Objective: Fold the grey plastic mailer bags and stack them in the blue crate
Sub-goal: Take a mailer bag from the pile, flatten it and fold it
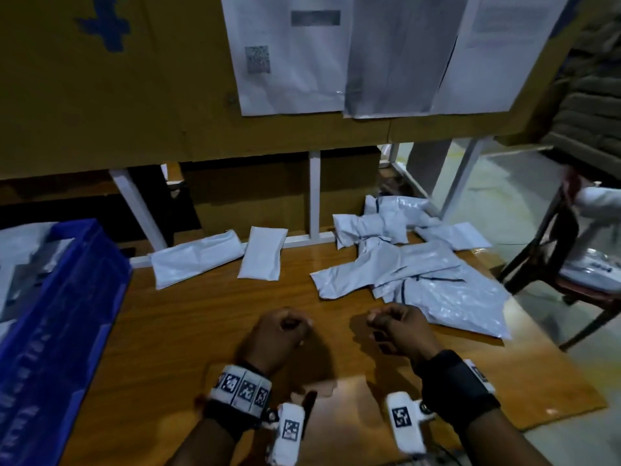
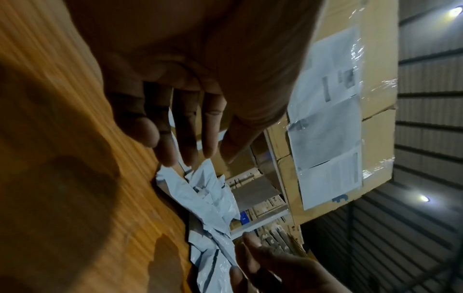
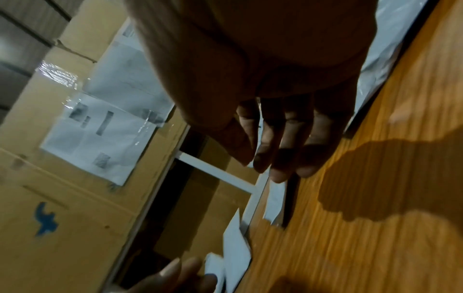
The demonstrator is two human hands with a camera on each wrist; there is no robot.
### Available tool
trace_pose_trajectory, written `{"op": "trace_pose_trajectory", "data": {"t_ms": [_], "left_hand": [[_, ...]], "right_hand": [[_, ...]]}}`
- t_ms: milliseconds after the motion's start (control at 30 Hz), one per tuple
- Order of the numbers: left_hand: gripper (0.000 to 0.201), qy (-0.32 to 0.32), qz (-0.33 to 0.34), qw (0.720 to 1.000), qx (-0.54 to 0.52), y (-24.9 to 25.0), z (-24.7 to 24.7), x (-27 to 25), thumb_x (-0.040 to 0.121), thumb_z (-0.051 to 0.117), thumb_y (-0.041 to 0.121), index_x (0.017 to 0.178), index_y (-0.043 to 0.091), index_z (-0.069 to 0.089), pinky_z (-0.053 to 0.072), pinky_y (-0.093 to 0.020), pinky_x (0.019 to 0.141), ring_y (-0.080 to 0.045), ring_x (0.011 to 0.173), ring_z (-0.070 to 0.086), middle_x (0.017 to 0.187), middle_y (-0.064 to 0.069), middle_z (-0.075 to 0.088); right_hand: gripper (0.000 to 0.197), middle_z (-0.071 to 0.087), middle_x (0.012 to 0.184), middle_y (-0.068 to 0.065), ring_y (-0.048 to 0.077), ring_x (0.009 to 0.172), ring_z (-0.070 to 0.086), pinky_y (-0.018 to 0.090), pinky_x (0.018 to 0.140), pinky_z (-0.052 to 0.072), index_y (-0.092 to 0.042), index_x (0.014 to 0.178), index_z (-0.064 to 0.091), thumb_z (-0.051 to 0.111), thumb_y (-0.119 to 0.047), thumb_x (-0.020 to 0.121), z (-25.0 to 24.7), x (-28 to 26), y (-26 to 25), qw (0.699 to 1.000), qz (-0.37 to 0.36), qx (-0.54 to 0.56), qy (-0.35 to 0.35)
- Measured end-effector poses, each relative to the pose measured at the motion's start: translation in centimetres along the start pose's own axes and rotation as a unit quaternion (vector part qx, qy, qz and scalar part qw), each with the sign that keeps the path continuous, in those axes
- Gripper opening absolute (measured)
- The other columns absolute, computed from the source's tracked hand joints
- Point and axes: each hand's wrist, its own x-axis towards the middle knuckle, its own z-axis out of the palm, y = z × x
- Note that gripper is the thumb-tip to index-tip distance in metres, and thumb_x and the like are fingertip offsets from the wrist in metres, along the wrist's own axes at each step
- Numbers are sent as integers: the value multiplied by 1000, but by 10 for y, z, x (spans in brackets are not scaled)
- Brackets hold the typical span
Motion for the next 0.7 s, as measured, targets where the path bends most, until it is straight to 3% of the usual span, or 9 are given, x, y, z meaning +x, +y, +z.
{"op": "trace_pose_trajectory", "data": {"t_ms": [67, 133, 233, 300, 367, 467, 533, 633, 700], "left_hand": [[16, 3, -48, 999, -13, -1, 20, 49, 78, 82, 35, 87, 26, 71, 57, -34, 79, -26, 92, 71, 95, -4, 76], [53, 16, -108, 994, -15, -7, 37, 95, 63, 78, 59, 104, 28, 67, 55, -45, 95, -30, 105, 68, 114, -5, 71], [65, 33, -156, 987, -25, -13, 53, 142, 76, 82, 56, 122, 15, 62, 57, -41, 85, -29, 101, 65, 120, -5, 65], [60, 23, -159, 986, -36, -17, 60, 160, 77, 81, 54, 103, 1, 68, 56, -50, 90, -32, 95, 68, 104, -18, 70], [50, 8, -163, 986, -28, -18, 62, 169, 81, 80, 50, 96, 4, 69, 56, -49, 92, -30, 91, 68, 98, -17, 72], [22, 4, -143, 990, -14, -18, 61, 178, 90, 77, 33, 89, 18, 61, 55, -44, 83, -22, 86, 60, 90, -7, 62], [21, 0, -140, 990, -36, -16, 62, 180, 89, 79, 28, 95, 17, 62, 52, -28, 69, -16, 81, 61, 89, -4, 60], [37, 6, -170, 984, -57, -16, 66, 178, 85, 82, 31, 67, 16, 54, 38, -17, 41, -4, 42, 53, 61, 0, 55], [33, -10, -189, 981, -51, -17, 66, 177, 85, 82, 35, 71, 19, 57, 49, -25, 53, -12, 53, 58, 66, 0, 59]], "right_hand": [[14, 69, 73, 13, 28, 64, 64, 35, 58, 47, -2, 85, 69, 63, -3, 98, -14, 26, -6, 999, -2, -32, 31], [13, 71, 80, 18, 31, 68, 64, 41, 63, 51, -1, 85, 70, 64, -4, 97, -28, 57, -14, 995, -22, -57, 72], [6, 75, 102, 6, 32, 92, 72, 53, 79, 61, -20, 93, 71, 76, -19, 90, -47, 115, -19, 971, -87, -165, 150], [32, 69, 123, 7, 33, 106, 69, 57, 84, 59, -23, 114, 67, 78, -36, 87, -54, 150, -21, 956, -84, -222, 172], [54, 63, 134, 12, 37, 114, 66, 57, 90, 57, -18, 133, 60, 77, -44, 88, -47, 165, -36, 949, -56, -257, 174], [64, 66, 131, 16, 36, 120, 62, 46, 98, 52, -12, 141, 53, 74, -44, 90, -37, 183, -43, 946, -17, -280, 160], [63, 69, 128, 16, 35, 122, 62, 40, 97, 48, -11, 141, 53, 75, -40, 90, -32, 191, -41, 939, -6, -302, 165], [62, 71, 123, 16, 34, 118, 64, 43, 99, 51, -11, 134, 61, 83, -37, 82, -31, 194, -38, 944, -4, -282, 170], [60, 74, 115, 13, 30, 106, 70, 45, 95, 55, -11, 123, 70, 88, -40, 74, -33, 191, -34, 955, -1, -252, 159]]}}
